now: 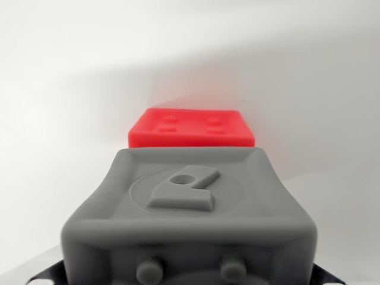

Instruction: Destack cube

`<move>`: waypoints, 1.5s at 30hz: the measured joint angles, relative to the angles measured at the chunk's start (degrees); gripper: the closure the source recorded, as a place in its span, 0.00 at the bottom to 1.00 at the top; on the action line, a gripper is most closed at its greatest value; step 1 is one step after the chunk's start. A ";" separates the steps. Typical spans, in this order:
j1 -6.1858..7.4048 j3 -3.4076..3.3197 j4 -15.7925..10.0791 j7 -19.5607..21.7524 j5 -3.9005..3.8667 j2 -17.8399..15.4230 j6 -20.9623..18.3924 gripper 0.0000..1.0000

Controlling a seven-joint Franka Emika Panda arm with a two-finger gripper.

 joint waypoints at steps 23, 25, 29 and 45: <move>0.20 -0.31 -0.41 0.23 -0.34 -5.66 -5.03 1.00; 0.22 -0.35 -0.41 0.25 -0.40 -6.23 -5.63 1.00; 0.26 -0.41 -0.41 0.31 -0.54 -7.54 -6.93 1.00; 0.27 -0.51 0.47 0.65 -1.10 -12.83 -12.95 1.00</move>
